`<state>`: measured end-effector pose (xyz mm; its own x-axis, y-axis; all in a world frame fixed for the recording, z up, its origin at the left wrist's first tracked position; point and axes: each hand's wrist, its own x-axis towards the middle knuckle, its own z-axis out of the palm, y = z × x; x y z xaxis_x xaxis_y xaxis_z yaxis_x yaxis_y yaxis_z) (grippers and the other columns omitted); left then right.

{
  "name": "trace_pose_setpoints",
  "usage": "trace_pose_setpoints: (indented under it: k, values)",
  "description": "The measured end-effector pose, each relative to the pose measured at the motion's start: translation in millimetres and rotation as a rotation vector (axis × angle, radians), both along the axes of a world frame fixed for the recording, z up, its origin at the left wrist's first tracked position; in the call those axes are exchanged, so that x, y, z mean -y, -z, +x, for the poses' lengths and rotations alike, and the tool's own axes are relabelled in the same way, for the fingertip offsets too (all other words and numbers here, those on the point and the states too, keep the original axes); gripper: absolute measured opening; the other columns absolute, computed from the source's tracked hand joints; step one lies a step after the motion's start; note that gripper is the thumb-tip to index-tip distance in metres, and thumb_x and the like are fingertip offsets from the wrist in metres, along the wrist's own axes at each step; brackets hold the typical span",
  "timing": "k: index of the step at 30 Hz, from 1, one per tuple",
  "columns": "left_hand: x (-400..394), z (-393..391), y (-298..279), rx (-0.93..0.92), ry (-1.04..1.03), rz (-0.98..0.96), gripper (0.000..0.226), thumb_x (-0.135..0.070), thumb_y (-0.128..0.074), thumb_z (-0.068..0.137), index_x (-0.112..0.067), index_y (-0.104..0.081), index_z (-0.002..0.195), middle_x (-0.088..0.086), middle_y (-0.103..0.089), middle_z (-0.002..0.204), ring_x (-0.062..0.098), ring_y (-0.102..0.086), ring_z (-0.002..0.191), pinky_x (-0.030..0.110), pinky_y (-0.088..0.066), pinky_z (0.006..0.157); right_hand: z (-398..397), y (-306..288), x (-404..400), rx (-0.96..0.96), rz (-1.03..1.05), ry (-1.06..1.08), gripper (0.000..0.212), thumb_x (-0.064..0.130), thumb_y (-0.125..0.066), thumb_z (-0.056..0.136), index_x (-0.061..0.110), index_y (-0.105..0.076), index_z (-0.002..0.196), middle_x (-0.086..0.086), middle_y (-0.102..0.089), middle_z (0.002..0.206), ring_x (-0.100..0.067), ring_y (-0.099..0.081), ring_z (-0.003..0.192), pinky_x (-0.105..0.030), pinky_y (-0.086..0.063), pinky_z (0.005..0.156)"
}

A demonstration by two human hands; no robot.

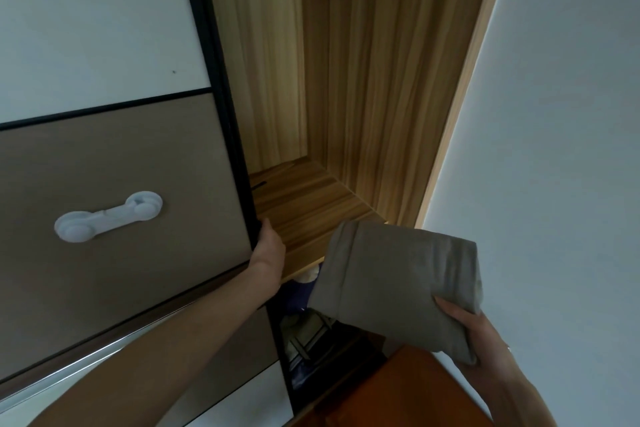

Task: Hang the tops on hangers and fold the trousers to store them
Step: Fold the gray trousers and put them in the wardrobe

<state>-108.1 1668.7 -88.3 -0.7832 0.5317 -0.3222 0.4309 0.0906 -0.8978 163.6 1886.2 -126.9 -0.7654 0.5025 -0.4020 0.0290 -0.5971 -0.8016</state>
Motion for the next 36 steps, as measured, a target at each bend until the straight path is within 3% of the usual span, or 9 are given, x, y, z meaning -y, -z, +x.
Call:
trace_pose_setpoints:
  k: [3,8,15,23,25,27,30,33,36]
  values:
    - [7.4,0.3,-0.5,0.011,-0.083,0.035,0.077,-0.063,-0.044,0.101,-0.007,-0.037,0.154,0.015,-0.046,0.15,0.036,-0.044,0.136,0.053,-0.029,0.115,-4.0,1.2,3.9,0.003,0.002,0.002,0.065,0.017,-0.082,0.078,0.012,-0.059,0.138,-0.019,-0.075,0.121,-0.04,-0.076,0.102,-0.047,-0.064,0.069]
    - [32.1,-2.9,0.6,-0.021,-0.105,0.06,0.064,-0.058,-0.055,0.099,-0.014,-0.048,0.145,0.012,-0.054,0.14,0.035,-0.048,0.129,0.051,-0.032,0.11,-14.1,4.3,15.0,0.004,-0.014,-0.011,0.062,0.014,-0.08,0.082,0.011,-0.059,0.14,-0.021,-0.073,0.125,-0.045,-0.07,0.114,-0.06,-0.053,0.102]
    - [68.5,-5.6,2.9,-0.053,-0.088,0.096,0.035,-0.044,-0.054,0.103,-0.017,-0.059,0.125,0.01,-0.062,0.124,0.029,-0.054,0.117,0.043,-0.036,0.103,-35.3,3.4,38.0,0.033,-0.031,-0.039,0.064,0.015,-0.081,0.079,0.009,-0.059,0.139,-0.022,-0.072,0.126,-0.046,-0.067,0.118,-0.065,-0.047,0.109]
    - [94.1,-5.6,-0.5,0.061,-0.281,0.304,0.03,-0.035,-0.059,0.101,-0.015,-0.064,0.123,0.011,-0.063,0.13,0.03,-0.054,0.123,0.043,-0.042,0.1,-57.0,2.2,66.4,0.04,0.007,-0.087,0.07,0.018,-0.084,0.075,0.008,-0.059,0.139,-0.02,-0.074,0.124,-0.042,-0.071,0.114,-0.052,-0.057,0.095]
    - [97.0,-3.6,6.2,0.266,-0.352,0.677,0.013,-0.021,-0.059,0.1,-0.018,-0.066,0.11,0.009,-0.064,0.121,0.025,-0.058,0.113,0.036,-0.045,0.079,-60.0,1.0,70.5,0.035,0.013,-0.106,0.067,0.018,-0.083,0.077,0.01,-0.059,0.14,-0.019,-0.074,0.124,-0.041,-0.071,0.114,-0.05,-0.059,0.092]
    - [97.8,3.3,13.4,0.701,-0.526,1.277,0.017,-0.026,-0.051,0.106,-0.022,-0.063,0.094,0.007,-0.067,0.109,0.019,-0.062,0.095,0.031,-0.047,0.07,-63.4,-1.0,75.1,0.032,0.01,-0.121,0.066,0.019,-0.083,0.078,0.011,-0.06,0.139,-0.018,-0.074,0.124,-0.039,-0.072,0.113,-0.046,-0.063,0.082]
    - [98.9,20.9,19.9,1.536,-1.176,2.058,0.046,-0.067,-0.05,0.1,-0.028,-0.067,0.116,0.006,-0.073,0.121,0.021,-0.07,0.11,0.04,-0.057,0.097,-68.6,-3.1,79.0,0.03,-0.01,-0.138,0.067,0.02,-0.083,0.078,0.011,-0.06,0.14,-0.019,-0.073,0.127,-0.038,-0.072,0.114,-0.043,-0.064,0.078]
    - [105.0,23.6,34.6,1.928,-1.698,2.22,0.077,-0.075,-0.071,0.08,-0.013,-0.073,0.125,0.021,-0.073,0.123,0.037,-0.073,0.109,0.056,-0.058,0.095,-75.1,-8.4,83.0,0.013,-0.021,-0.166,0.061,0.019,-0.08,0.08,0.008,-0.062,0.137,-0.018,-0.074,0.125,-0.035,-0.075,0.108,-0.039,-0.064,0.072]
    - [115.3,27.4,40.2,2.116,-1.622,2.158,0.08,-0.074,-0.087,0.063,-0.02,-0.078,0.122,0.019,-0.07,0.131,0.041,-0.065,0.123,0.066,-0.05,0.101,-83.5,-14.7,88.1,-0.016,0.002,-0.202,0.056,0.017,-0.077,0.082,0.006,-0.063,0.135,-0.019,-0.074,0.125,-0.033,-0.076,0.106,-0.037,-0.064,0.071]
